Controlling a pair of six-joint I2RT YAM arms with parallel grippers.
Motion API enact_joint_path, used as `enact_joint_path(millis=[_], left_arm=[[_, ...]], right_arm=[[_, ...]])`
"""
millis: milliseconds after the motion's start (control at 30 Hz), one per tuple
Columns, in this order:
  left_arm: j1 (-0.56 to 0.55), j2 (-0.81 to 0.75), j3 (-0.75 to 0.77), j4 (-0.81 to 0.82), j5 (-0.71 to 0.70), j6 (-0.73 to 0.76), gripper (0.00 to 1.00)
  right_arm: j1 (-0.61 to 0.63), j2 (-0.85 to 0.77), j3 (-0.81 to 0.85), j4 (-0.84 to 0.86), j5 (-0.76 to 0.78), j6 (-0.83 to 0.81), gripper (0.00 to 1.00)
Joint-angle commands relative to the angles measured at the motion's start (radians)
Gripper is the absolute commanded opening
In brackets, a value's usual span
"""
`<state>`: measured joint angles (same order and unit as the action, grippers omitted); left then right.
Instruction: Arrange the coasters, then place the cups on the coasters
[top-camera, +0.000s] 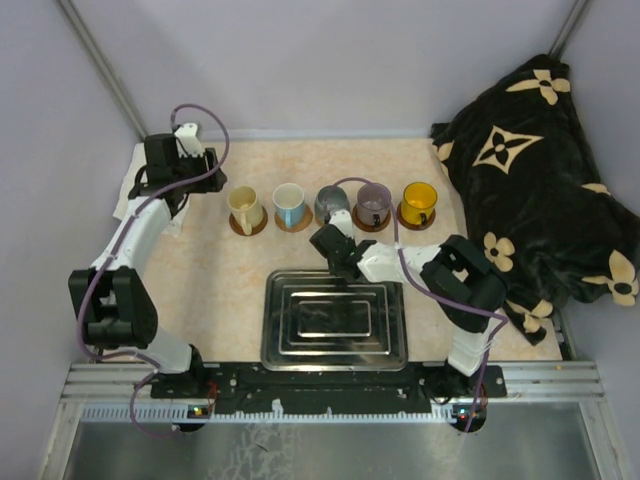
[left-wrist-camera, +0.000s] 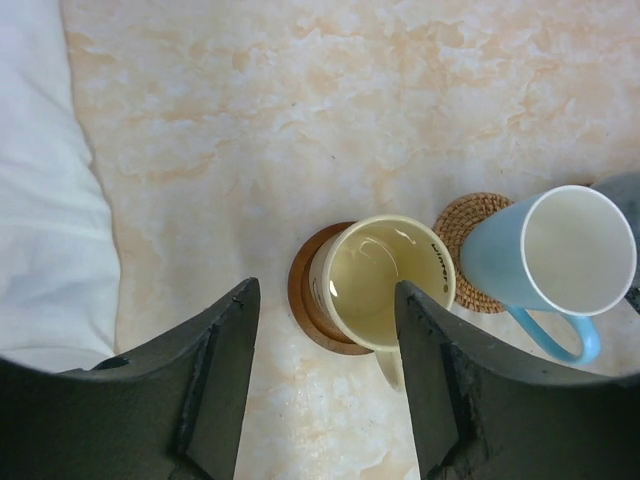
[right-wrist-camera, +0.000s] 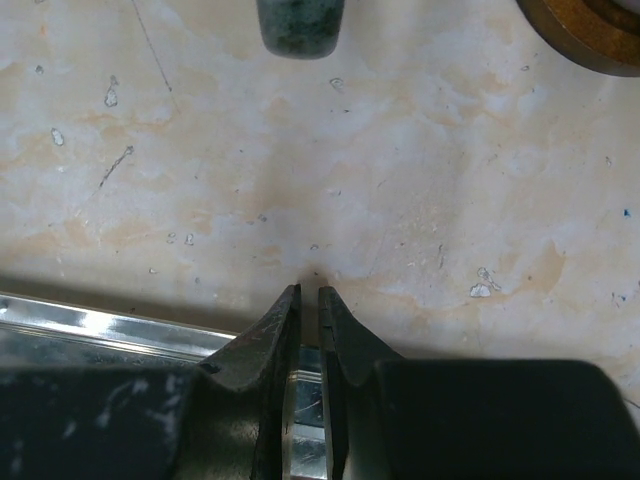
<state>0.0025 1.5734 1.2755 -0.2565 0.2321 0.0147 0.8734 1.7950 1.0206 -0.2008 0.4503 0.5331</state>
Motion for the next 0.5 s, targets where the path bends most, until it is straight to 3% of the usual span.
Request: enact_joint_path(millis=[0, 467], left_arm=[[0.007, -0.085, -0.039, 0.024, -0.052, -0.017, 0.64], [0.006, -0.182, -0.099, 0.017, -0.065, -0.041, 0.68]], right_arm=[[0.026, -0.003, -0.01, -0.024, -0.023, -0.024, 0.14], [0.032, -0.008, 0.079, -0.097, 0.097, -0.06, 0.16]])
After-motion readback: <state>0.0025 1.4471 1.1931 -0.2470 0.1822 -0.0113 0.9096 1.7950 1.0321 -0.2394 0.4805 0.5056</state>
